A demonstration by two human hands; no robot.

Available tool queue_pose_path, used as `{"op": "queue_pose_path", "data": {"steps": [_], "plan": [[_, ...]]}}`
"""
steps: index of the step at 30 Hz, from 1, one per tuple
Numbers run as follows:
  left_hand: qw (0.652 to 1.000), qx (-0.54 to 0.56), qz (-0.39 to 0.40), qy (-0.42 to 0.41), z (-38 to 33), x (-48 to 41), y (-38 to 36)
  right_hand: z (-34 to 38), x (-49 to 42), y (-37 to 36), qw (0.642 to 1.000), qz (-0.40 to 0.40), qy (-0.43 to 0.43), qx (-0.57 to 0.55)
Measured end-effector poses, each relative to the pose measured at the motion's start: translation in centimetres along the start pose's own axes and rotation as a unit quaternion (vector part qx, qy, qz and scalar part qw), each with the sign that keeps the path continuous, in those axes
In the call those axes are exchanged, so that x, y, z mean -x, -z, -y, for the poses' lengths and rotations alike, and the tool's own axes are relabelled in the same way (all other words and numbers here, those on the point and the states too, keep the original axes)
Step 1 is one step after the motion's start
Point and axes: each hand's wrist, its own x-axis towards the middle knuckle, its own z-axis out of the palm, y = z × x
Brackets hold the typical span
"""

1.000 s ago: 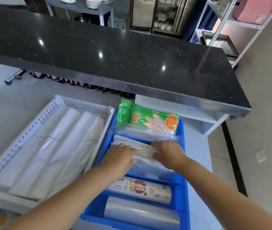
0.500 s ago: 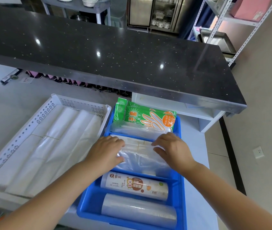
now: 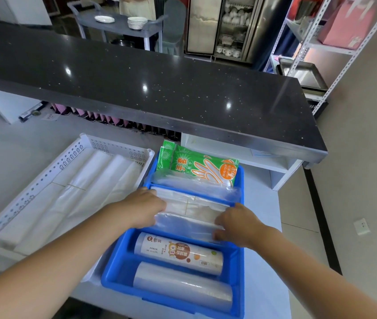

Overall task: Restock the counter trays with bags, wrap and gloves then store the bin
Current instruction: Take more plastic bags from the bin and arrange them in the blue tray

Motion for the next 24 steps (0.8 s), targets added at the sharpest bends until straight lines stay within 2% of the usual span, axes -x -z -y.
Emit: {"op": "queue_pose_path", "data": {"steps": [3, 5, 9, 19, 24], "plan": [[1.0, -0.005, -0.029, -0.012, 0.3, 0.3, 0.1, 0.0, 0.0, 0.3, 0.996, -0.006, 0.01, 0.094], [0.997, -0.003, -0.067, -0.03, 0.7, 0.6, -0.1, 0.1, -0.2, 0.5, 0.991, -0.043, 0.001, 0.126], [0.993, 0.009, -0.121, -0.011, 1.2, 1.0, -0.6, 0.4, -0.5, 0.5, 0.989, -0.122, -0.011, 0.083], [0.976, -0.006, -0.212, 0.053, -0.2, 1.2, -2.2, -0.1, -1.4, -0.3, 0.994, -0.104, 0.006, 0.028], [0.953, 0.061, -0.279, 0.103, -0.1, 4.7, -2.3, 1.4, -0.8, 0.8, 0.984, -0.174, -0.021, 0.029]]}}
